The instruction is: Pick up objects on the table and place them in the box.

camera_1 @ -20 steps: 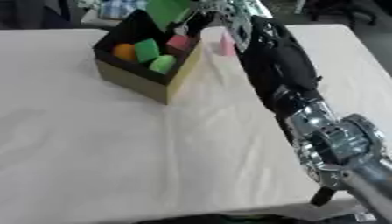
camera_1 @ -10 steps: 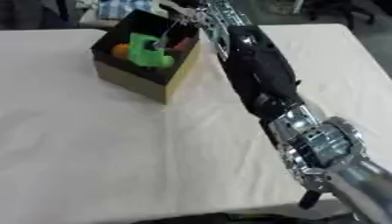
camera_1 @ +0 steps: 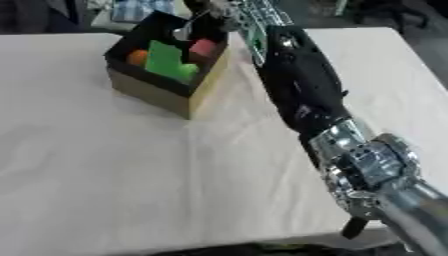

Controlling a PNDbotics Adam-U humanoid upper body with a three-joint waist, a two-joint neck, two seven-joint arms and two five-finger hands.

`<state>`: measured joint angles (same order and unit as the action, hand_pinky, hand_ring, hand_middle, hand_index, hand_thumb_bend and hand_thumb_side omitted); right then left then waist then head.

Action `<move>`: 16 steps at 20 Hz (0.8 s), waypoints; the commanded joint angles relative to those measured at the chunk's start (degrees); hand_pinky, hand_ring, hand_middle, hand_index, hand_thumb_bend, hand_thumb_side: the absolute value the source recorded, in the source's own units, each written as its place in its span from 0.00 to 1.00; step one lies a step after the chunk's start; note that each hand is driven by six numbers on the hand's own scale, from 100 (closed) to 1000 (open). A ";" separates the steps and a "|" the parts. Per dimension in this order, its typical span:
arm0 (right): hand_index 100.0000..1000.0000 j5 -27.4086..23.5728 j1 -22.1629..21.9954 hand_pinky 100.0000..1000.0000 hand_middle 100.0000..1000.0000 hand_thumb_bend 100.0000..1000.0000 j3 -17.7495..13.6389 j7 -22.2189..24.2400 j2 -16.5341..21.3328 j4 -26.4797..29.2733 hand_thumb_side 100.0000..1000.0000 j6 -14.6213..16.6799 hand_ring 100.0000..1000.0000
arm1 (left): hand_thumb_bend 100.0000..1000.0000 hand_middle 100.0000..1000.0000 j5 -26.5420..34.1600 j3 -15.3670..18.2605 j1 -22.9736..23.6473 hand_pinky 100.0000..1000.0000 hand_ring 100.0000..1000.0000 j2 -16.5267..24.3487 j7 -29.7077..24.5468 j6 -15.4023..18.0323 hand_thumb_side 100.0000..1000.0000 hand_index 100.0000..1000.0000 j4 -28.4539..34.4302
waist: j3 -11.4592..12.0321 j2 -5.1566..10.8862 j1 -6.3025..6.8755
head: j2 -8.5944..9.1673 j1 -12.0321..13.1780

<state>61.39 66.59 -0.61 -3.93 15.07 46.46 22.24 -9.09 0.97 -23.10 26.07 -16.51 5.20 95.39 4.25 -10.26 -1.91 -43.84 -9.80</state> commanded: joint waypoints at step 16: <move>0.97 -12.44 1.53 0.72 0.84 0.27 -6.58 -0.88 12.37 -9.80 0.37 -13.01 0.78 | 0.27 0.55 2.05 1.49 0.05 0.81 0.65 0.74 1.95 0.34 0.64 0.75 4.27 | 5.08 -0.55 -1.53 | 0.30 1.04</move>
<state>48.88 66.99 -6.71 -5.02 25.05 36.57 9.53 -7.59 1.72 -22.61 26.07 -15.08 5.45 98.03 9.47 -11.20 -2.91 -43.78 -8.67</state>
